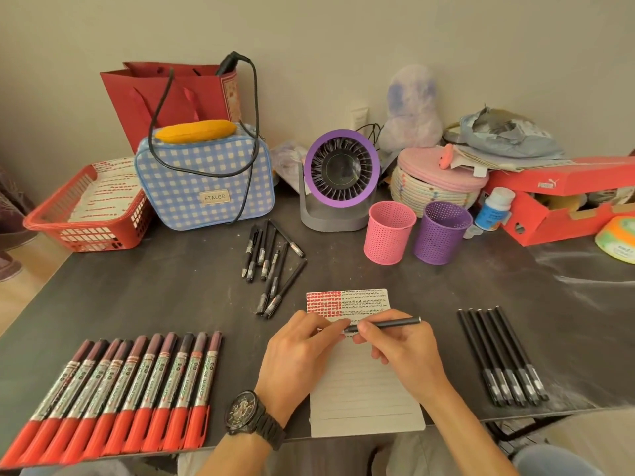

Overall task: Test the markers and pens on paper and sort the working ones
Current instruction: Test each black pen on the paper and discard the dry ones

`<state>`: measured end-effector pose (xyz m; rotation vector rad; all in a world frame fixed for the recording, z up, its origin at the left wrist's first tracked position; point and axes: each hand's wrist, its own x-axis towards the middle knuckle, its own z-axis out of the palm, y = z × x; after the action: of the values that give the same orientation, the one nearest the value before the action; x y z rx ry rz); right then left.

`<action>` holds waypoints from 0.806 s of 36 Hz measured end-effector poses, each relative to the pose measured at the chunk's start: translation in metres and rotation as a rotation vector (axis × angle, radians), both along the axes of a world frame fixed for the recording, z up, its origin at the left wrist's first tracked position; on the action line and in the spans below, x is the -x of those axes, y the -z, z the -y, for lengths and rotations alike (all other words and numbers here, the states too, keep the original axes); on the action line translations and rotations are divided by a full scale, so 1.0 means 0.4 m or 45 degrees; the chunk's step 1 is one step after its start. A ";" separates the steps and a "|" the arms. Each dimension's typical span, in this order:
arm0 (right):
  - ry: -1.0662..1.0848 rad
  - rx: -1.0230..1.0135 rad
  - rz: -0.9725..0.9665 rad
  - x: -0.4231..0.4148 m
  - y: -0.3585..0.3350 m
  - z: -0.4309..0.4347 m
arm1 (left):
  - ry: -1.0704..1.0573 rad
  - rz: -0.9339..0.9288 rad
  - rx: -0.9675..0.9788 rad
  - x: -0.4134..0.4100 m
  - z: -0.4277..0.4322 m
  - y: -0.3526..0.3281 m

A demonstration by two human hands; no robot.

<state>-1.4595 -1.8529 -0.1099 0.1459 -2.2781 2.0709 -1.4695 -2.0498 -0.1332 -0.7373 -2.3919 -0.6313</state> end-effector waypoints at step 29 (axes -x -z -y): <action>0.317 0.212 0.181 -0.041 -0.110 -0.195 | -0.258 0.461 0.006 0.009 -0.009 0.011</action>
<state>-1.4431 -1.7748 -0.0661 -0.2864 -2.0560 2.1843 -1.4733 -2.0463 -0.1374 -0.3989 -2.7525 -0.7228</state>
